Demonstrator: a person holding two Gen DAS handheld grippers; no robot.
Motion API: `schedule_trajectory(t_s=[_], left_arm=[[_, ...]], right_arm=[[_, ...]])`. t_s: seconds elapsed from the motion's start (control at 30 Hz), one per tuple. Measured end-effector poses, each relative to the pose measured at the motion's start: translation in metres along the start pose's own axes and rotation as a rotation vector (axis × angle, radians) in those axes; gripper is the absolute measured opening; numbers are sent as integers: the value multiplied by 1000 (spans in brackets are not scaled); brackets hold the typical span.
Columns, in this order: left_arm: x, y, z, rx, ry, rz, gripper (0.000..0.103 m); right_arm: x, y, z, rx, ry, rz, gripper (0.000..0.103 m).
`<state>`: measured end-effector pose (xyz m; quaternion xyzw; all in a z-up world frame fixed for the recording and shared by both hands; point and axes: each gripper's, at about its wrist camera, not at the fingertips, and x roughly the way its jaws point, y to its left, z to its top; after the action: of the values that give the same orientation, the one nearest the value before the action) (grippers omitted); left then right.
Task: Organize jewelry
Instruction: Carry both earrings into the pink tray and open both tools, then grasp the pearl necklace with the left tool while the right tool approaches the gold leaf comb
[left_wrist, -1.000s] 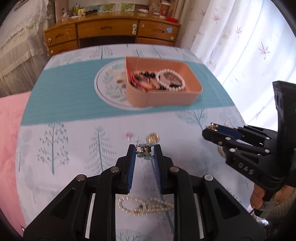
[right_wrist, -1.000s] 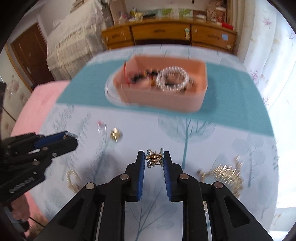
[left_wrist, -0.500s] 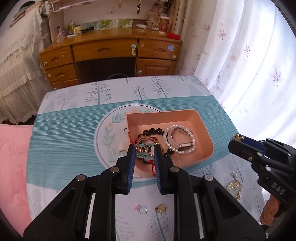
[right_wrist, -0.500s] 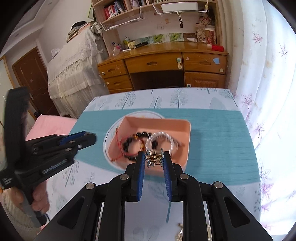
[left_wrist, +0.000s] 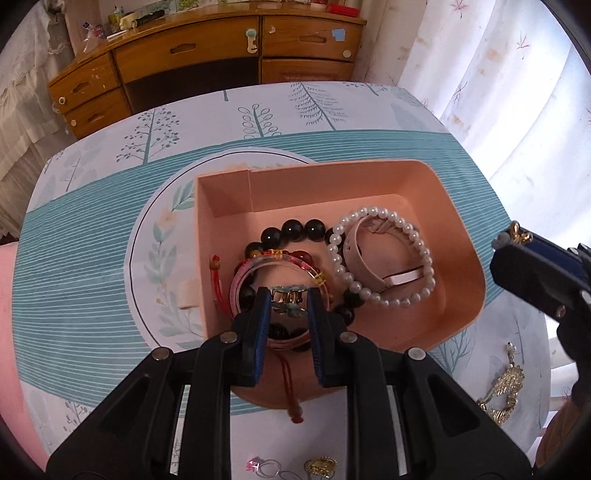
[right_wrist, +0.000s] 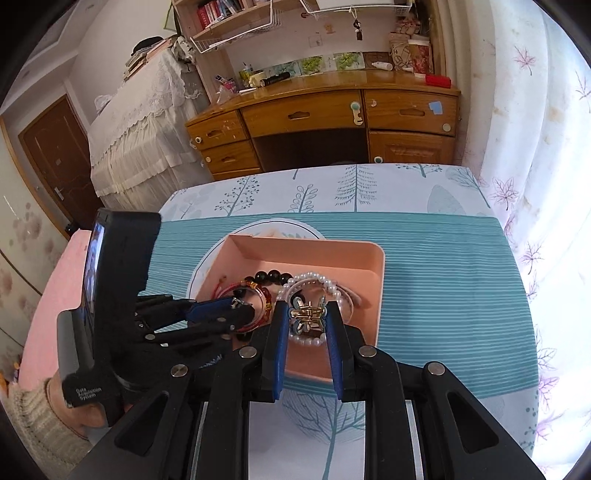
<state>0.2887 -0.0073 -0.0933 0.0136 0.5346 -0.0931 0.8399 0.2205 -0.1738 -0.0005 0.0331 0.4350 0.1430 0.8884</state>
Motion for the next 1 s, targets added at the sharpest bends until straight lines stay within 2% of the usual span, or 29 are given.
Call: schedule_trajectory(t_s=[0.1,0.17,0.23,0.27,0.3,0.4,0.43,0.63,0.77,0.9,1.0], left_arm=[[4,-1,3,-5,-1,4,17],[4,-2,5,-4,6,0,18],[1,-4,5,3,7,4,22],[-2,-4,5,8,3,3,23],[-6,-5,5,13,-3,2,26],[-21,-6,3,12,-28,-12,53],[-27,-7,2,8,-41,-12,56],[-60,-9,-10,17,-87,-28,56],[-81,-7,-29,9,-109,-31,56],[-106,-12,-59,20,-155,-1,56],[-129,-16,-90,27,-186,-23,56]], right_arm=[[12,2,0,-12,18,2,20],[17,1,1,-3,37,7,26],[21,-2,1,16,36,13,36],[21,-3,2,18,30,16,36],[20,-3,2,17,27,19,36],[17,-5,2,14,15,22,36],[15,-6,2,15,13,23,36],[-6,-9,-8,24,-1,28,36],[-22,-10,-22,25,6,27,36],[-41,-9,-43,30,10,26,36],[-56,-5,-67,23,16,37,36]])
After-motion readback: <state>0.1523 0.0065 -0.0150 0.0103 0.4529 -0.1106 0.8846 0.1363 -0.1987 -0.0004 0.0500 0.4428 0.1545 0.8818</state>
